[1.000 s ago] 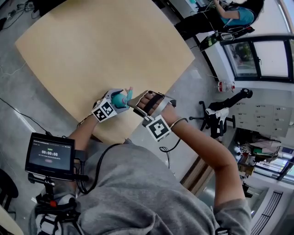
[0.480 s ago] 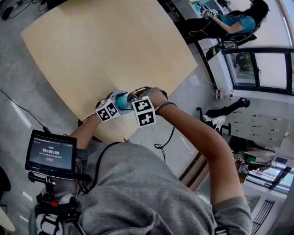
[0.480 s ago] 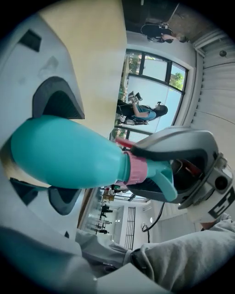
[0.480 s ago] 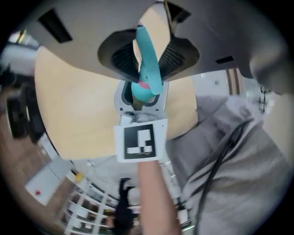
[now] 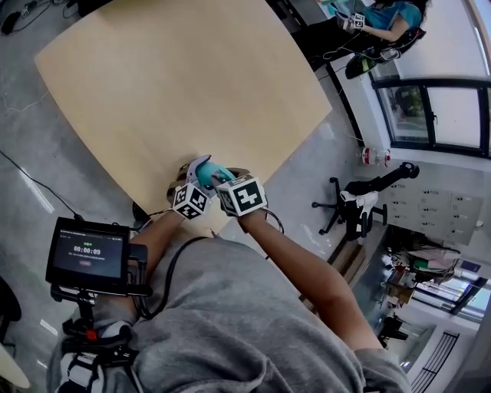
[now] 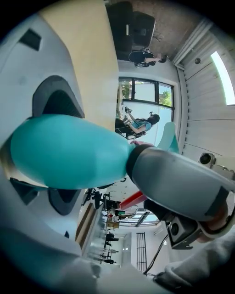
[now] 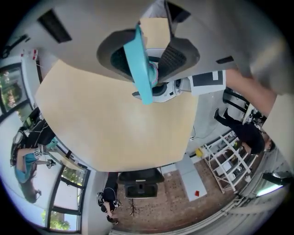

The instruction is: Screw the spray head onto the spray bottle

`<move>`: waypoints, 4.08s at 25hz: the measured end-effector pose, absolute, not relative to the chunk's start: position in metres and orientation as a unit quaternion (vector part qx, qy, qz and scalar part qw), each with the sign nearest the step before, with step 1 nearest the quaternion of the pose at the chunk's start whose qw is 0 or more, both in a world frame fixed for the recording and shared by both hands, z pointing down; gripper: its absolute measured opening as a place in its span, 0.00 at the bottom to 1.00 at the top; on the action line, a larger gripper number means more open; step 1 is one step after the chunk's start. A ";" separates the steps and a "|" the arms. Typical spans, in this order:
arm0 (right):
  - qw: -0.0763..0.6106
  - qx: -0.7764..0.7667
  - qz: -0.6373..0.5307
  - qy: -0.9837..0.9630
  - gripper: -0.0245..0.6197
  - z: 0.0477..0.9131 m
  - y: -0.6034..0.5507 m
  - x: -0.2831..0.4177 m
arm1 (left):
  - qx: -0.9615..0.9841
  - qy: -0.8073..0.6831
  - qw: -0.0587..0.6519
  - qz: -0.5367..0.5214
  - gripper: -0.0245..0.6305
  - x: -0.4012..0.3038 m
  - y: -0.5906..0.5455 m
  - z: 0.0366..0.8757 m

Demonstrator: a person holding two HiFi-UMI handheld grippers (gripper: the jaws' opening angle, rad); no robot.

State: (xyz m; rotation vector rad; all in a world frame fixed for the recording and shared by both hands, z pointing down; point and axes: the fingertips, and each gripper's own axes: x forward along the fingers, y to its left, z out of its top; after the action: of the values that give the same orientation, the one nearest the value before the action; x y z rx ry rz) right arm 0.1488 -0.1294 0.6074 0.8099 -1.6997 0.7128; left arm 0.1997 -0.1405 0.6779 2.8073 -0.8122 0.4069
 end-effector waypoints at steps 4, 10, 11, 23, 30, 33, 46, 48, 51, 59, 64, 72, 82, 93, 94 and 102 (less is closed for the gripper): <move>0.552 0.264 0.289 -0.736 0.27 0.604 -0.119 0.147 | 0.955 -0.246 0.098 0.134 0.62 0.203 -0.135 0.679; 0.573 0.060 0.070 -0.814 0.33 0.536 -0.118 0.143 | 0.981 -0.106 0.083 0.140 0.62 0.206 -0.117 0.682; 0.582 0.006 0.006 -0.813 0.33 0.526 -0.117 0.143 | 0.983 -0.080 0.081 0.142 0.62 0.206 -0.114 0.682; 0.556 -0.378 -0.435 -0.599 0.33 0.588 -0.096 0.141 | 0.984 0.005 0.079 0.158 0.63 0.195 -0.108 0.685; 0.573 -0.334 -0.337 -0.668 0.24 0.601 -0.093 0.132 | 0.984 0.001 0.083 0.155 0.64 0.196 -0.109 0.683; 0.619 -0.283 -0.255 -0.687 0.24 0.603 -0.095 0.130 | 0.985 -0.010 0.083 0.151 0.64 0.197 -0.108 0.681; 0.629 0.192 0.257 -0.708 0.24 0.600 -0.116 0.135 | 0.964 -0.208 0.101 0.128 0.64 0.194 -0.128 0.673; 0.674 0.179 0.199 -0.688 0.24 0.602 -0.114 0.137 | 0.960 -0.224 0.102 0.133 0.64 0.194 -0.130 0.674; 0.740 0.144 0.134 -0.644 0.24 0.606 -0.112 0.139 | 0.958 -0.226 0.103 0.141 0.64 0.196 -0.129 0.681; 0.684 0.178 0.264 -0.656 0.24 0.607 -0.122 0.142 | 0.955 -0.240 0.106 0.142 0.64 0.201 -0.139 0.678; 0.618 0.149 0.302 -0.711 0.35 0.589 -0.116 0.141 | 0.969 -0.184 0.097 0.134 0.64 0.209 -0.136 0.676; 0.670 0.058 0.107 -0.732 0.36 0.567 -0.114 0.155 | 0.982 -0.080 0.088 0.143 0.64 0.211 -0.124 0.679; 0.743 0.012 0.035 -0.669 0.24 0.600 -0.118 0.140 | 0.981 -0.083 0.086 0.153 0.64 0.209 -0.125 0.682; 0.538 0.045 0.041 -0.841 0.23 0.590 -0.113 0.141 | 0.984 -0.058 0.086 0.143 0.64 0.208 -0.119 0.680; 0.526 0.032 0.018 -0.850 0.23 0.590 -0.111 0.140 | 0.985 -0.052 0.085 0.143 0.64 0.208 -0.117 0.680; 0.500 -0.042 -0.005 -0.865 0.23 0.592 -0.105 0.136 | 0.986 -0.016 0.078 0.147 0.64 0.201 -0.110 0.683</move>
State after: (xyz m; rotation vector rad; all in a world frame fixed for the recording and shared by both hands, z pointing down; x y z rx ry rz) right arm 0.1357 -0.1047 0.5924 -0.1005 -2.0921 -0.0111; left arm 0.2008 -0.1096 0.6832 2.9517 -0.0465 0.4414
